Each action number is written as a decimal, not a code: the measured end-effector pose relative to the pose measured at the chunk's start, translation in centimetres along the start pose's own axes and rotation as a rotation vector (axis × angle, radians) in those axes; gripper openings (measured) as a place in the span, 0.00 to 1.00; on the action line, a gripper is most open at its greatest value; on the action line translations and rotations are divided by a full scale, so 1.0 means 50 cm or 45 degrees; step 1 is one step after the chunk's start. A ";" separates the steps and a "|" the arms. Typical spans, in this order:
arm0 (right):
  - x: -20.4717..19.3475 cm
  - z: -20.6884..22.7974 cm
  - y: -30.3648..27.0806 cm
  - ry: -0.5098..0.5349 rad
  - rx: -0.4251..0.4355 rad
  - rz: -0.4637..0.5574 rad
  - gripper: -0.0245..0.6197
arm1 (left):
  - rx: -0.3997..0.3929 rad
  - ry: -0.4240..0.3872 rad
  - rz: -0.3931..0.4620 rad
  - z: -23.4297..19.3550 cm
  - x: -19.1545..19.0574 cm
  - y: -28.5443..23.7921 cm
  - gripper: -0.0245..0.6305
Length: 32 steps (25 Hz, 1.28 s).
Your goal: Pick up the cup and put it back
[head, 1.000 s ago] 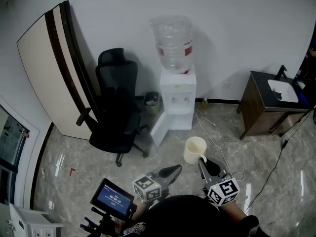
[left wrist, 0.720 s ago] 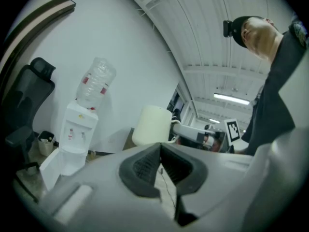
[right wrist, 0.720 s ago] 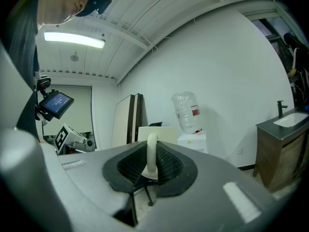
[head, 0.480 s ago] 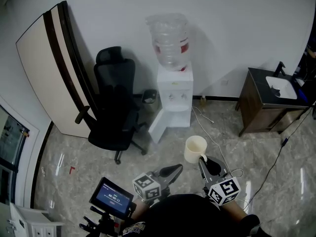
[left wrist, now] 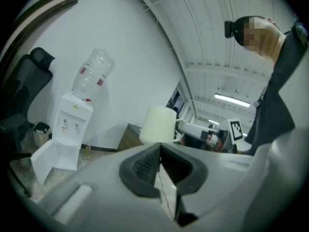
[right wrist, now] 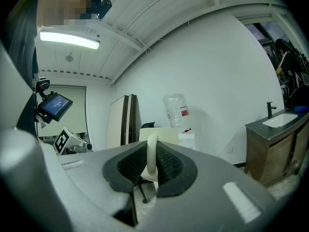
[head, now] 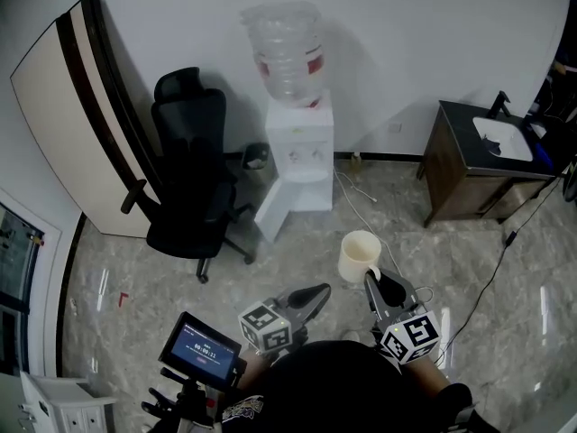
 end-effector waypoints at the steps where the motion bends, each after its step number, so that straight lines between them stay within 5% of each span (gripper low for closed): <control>1: 0.006 0.012 0.009 -0.004 -0.003 0.001 0.11 | 0.005 0.004 0.000 0.007 0.001 -0.012 0.04; 16: 0.023 0.189 0.043 -0.076 0.034 -0.036 0.10 | 0.084 0.061 -0.054 0.041 -0.040 -0.173 0.04; 24: 0.032 0.235 -0.075 -0.050 0.022 -0.068 0.10 | 0.167 0.122 -0.010 -0.083 -0.020 -0.171 0.04; 32: 0.101 0.233 -0.262 0.031 -0.043 -0.071 0.10 | 0.087 0.185 0.038 -0.291 0.054 -0.205 0.04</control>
Point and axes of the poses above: the fingertips, and each gripper's own axes: y backward along the fingers, z to its right, x out of its top, the point moved 8 cm from there along y, backward along the fingers, and after that the axes turned 8 degrees about -y, right-handed, at the moved point
